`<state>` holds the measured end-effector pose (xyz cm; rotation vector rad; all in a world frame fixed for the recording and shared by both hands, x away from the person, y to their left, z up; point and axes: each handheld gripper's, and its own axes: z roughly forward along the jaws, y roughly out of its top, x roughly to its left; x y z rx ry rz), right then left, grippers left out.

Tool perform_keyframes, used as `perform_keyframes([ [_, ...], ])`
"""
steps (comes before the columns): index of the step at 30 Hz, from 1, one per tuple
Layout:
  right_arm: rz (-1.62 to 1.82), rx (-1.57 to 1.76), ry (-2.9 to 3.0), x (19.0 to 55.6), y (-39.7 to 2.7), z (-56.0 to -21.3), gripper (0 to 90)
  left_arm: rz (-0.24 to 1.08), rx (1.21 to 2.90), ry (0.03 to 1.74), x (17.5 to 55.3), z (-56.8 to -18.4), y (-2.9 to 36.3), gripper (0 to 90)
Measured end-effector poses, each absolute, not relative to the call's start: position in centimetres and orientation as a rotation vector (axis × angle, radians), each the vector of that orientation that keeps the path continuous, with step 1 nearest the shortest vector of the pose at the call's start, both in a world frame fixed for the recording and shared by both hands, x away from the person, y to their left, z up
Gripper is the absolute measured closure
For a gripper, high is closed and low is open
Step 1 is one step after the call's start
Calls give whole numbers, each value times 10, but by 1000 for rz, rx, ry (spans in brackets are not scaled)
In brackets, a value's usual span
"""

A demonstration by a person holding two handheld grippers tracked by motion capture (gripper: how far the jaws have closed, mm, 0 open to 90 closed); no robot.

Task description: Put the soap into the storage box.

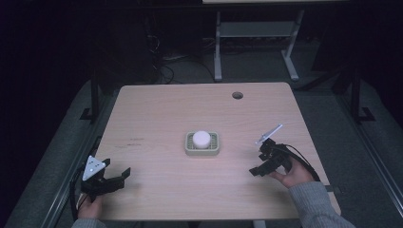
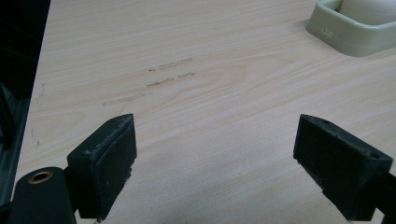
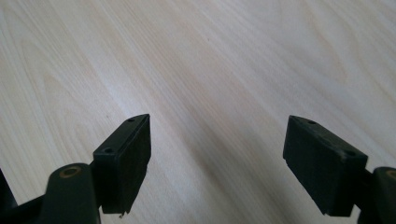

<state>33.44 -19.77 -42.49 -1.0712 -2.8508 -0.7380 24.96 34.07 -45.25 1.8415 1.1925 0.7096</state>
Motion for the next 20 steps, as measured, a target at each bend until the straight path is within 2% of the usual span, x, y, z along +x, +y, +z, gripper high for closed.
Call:
perform_keyframes([
  [20,-792,-1111,-2842,305,-211,-439,210,708,1848,1185,250,-453,338,129],
])
